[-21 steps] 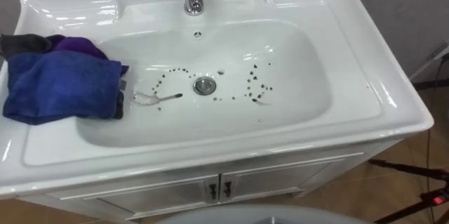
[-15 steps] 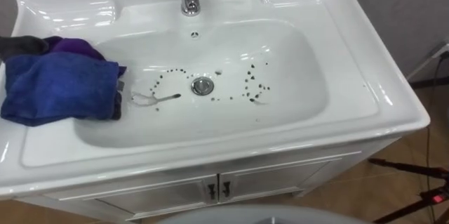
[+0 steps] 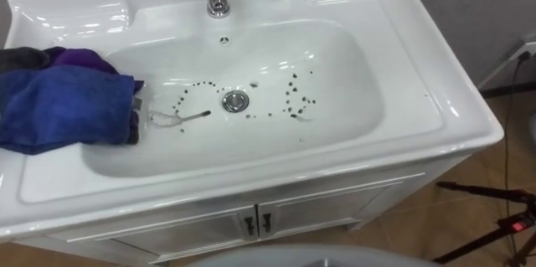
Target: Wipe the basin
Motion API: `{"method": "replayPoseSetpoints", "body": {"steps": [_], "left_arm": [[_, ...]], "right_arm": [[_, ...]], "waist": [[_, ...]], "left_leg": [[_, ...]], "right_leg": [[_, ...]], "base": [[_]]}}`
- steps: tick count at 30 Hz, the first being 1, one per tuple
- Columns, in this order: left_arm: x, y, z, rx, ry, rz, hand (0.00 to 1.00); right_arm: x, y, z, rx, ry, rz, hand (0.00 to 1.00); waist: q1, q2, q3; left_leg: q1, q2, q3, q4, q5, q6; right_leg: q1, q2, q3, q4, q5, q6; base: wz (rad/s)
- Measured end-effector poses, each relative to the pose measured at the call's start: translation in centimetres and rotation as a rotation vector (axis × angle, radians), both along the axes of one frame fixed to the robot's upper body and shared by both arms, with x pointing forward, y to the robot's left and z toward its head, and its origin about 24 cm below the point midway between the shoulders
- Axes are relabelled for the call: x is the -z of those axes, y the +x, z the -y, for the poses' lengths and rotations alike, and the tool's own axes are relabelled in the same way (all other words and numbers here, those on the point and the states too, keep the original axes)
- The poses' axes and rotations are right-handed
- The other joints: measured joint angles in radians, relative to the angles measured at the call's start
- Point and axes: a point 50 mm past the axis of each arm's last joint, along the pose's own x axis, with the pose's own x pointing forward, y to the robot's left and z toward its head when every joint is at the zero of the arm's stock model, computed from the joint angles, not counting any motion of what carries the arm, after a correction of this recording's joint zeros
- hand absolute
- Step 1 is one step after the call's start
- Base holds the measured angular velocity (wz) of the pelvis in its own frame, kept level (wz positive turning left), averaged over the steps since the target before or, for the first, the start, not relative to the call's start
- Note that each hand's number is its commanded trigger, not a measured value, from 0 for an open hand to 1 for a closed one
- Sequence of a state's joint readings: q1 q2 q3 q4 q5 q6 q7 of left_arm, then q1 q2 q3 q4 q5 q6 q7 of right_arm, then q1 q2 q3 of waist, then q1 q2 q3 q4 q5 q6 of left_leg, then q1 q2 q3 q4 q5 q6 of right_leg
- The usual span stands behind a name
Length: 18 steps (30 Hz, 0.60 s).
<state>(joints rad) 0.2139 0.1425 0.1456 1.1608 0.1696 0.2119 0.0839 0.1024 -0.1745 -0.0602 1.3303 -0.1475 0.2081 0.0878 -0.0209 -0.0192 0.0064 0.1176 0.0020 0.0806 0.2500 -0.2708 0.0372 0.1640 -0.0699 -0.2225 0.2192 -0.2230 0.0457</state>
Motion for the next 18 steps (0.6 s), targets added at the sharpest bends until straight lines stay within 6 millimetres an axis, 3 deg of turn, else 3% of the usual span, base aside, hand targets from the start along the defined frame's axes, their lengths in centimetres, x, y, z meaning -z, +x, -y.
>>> {"method": "replayPoseSetpoints", "body": {"steps": [9,18], "left_arm": [[-0.10,0.01,-0.30,-0.009,0.038,0.009,0.00],[-0.09,-0.51,-0.20,-0.219,0.071,0.070,0.00]], "right_arm": [[0.03,-0.47,-0.12,0.009,0.007,-0.009,0.00],[0.07,-0.59,-0.29,0.023,0.013,-0.013,0.00]], "waist": [[0.001,0.002,0.0008],[0.002,0.004,0.0005]], "left_leg": [[0.009,0.005,-0.001,-0.018,0.006,-0.009],[0.009,0.002,-0.003,-0.014,0.006,-0.008]], "right_leg": [[-0.004,0.006,0.000,-0.001,0.001,-0.003],[-0.001,0.004,-0.002,-0.014,0.002,-0.003]], "base": [[0.00],[0.00]]}}
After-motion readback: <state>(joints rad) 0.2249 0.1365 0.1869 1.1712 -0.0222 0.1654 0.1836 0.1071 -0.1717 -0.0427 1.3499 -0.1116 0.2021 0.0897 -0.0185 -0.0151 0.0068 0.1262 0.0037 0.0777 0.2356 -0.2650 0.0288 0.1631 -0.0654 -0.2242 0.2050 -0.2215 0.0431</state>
